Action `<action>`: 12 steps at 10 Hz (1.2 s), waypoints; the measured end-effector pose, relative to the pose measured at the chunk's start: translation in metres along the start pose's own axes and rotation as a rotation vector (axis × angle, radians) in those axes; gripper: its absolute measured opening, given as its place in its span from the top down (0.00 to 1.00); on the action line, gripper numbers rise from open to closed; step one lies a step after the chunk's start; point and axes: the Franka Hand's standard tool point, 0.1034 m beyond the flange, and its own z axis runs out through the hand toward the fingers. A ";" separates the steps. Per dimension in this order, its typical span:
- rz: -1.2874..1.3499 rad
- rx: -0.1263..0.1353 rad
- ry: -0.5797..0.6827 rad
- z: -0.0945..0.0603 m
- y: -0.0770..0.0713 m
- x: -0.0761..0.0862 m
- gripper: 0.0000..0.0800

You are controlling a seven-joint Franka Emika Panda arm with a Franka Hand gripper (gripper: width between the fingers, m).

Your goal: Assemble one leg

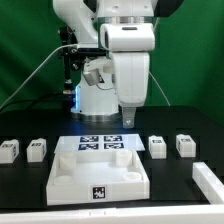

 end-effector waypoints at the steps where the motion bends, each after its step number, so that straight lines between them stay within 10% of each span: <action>1: 0.007 0.001 0.000 0.001 0.000 0.000 0.19; 3: 0.007 0.002 0.000 0.002 -0.001 -0.001 0.19; 7: -0.030 0.013 0.014 0.049 -0.074 -0.032 0.19; 12: 0.002 0.035 0.038 0.095 -0.079 -0.047 0.19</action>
Offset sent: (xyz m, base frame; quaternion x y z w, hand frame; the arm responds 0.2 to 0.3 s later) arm -0.0717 -0.0169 -0.0212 0.0073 0.0452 0.0078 0.9989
